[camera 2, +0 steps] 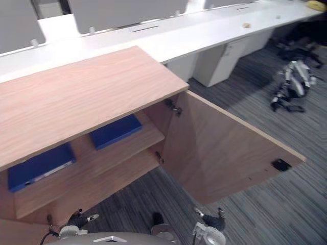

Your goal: Walk over to the cabinet, pick up the folder, carry it to the office cabinet, place the folder inside the office cabinet, then close the office cabinet door

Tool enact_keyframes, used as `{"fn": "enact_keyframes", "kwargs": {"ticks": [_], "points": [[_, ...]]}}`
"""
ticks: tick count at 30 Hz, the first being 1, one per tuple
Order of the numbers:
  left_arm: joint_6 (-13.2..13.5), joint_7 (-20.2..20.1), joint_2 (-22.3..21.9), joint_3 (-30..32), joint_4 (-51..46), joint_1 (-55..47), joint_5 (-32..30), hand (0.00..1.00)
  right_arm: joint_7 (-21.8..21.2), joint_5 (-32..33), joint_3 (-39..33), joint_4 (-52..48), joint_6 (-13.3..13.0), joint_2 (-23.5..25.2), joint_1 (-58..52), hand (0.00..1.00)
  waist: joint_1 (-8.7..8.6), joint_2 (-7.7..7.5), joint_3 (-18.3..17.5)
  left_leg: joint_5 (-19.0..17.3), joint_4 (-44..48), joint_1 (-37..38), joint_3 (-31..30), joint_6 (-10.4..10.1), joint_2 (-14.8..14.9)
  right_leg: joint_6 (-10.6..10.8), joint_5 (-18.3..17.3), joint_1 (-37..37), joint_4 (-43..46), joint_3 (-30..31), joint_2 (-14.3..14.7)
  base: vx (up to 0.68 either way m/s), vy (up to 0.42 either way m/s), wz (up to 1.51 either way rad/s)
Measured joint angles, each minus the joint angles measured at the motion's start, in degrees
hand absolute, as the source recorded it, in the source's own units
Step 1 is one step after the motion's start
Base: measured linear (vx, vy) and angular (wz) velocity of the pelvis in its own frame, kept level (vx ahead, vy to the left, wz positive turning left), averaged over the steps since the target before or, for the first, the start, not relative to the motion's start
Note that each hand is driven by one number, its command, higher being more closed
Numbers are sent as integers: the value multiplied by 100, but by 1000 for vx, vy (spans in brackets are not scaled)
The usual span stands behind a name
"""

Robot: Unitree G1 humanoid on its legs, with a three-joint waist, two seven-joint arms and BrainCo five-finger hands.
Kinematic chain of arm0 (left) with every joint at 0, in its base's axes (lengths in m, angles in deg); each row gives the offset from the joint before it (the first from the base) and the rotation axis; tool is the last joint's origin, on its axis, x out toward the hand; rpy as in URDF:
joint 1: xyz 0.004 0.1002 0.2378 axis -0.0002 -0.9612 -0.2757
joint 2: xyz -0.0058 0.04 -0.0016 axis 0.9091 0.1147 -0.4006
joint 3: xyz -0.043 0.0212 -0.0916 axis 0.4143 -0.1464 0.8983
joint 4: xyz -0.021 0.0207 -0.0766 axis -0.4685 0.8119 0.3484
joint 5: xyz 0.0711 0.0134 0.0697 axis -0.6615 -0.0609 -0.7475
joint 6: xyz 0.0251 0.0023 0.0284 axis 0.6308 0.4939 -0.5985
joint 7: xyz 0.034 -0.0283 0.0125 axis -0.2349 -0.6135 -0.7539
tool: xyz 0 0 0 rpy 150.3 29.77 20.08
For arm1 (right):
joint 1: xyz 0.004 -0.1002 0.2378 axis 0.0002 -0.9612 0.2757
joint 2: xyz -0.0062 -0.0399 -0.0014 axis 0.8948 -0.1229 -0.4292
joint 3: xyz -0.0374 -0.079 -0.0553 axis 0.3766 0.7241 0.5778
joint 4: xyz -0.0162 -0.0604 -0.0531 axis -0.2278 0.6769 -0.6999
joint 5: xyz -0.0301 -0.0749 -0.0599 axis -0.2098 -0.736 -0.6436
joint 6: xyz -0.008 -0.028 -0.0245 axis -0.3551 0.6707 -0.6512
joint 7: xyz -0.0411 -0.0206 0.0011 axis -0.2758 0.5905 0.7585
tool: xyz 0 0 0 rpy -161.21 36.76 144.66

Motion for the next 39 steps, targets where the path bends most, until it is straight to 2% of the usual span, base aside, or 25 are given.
{"fn": "enact_keyframes", "kwargs": {"ticks": [4, 6, 10, 16, 24, 25, 27, 30, 35, 39], "points": [[-5, -1, -113, 133, -129, -49, -198, 0, 28, 181, -408, -646, -21, 23, -80, 0, -119, 14, -73, -113, 2, 101, 327, -107, 67, -1, -25, -100, 115, 95, 101, 68, -46, -46], [-5, -8, -216, 202, -230, -58, -225, 0, 141, 231, -597, -1022, -57, 2, -61, 0, -131, 59, -96, -122, 4, 176, 448, -101, 98, 72, 24, -112, 132, 162, 156, 132, -39, -32], [-5, -49, -346, 331, -253, -48, -422, 0, 235, 279, -936, -1590, -194, -112, 298, 0, -222, 118, -107, -353, 360, 173, 595, -130, 291, 75, 26, -82, 146, 169, 244, 111, -41, -21], [18, -160, -511, 338, -449, -61, -439, 0, 374, 456, -1324, -1598, -295, -503, 884, 0, -239, 283, -33, -496, 535, 73, 604, -126, 320, 82, 20, -137, 145, 180, 237, 9, -28, -3], [18, -255, -582, 297, -419, -173, -439, 0, 432, 814, -1642, -1589, -371, -1197, 1040, 0, -267, 507, -35, -484, 553, -129, 388, -97, 295, 116, -3, -192, 71, 14, 137, -24, -45, 13], [18, -256, -580, 264, -400, -179, -439, 0, 429, 857, -1687, -1556, -377, -1279, 1097, 0, -273, 500, -22, -479, 550, -154, 347, -91, 293, 120, -5, -192, 64, -19, 125, -31, -45, 20], [21, -273, -550, 57, -396, -221, -438, 0, 359, 1025, -1746, -1482, -384, -1538, 1198, 0, -294, 605, -32, -466, 551, -197, 246, -87, 275, 146, -29, -182, 62, -140, 75, -38, -52, 24], [34, -296, -469, -208, -394, -249, -436, 0, 147, 1116, -1689, -1085, -395, -1926, 1353, 0, -294, 685, -46, -438, 532, -254, 114, -50, 238, 170, -50, -182, 59, -231, 48, -33, -49, 22], [46, -391, -171, -598, -324, -329, -419, 0, -228, 1115, -1271, -674, -392, -2328, 1433, 0, -383, 699, -54, -389, 533, -396, -160, 6, 187, 174, -51, -153, -2, -488, -39, -37, -43, 26], [80, -398, -23, -880, -325, -334, -415, 0, -355, 1106, -987, -400, -386, -2546, 1431, 0, -409, 717, -49, -334, 532, -462, -435, 74, 154, 174, -51, -40, -80, -718, -113, -41, -35, 36]]}}
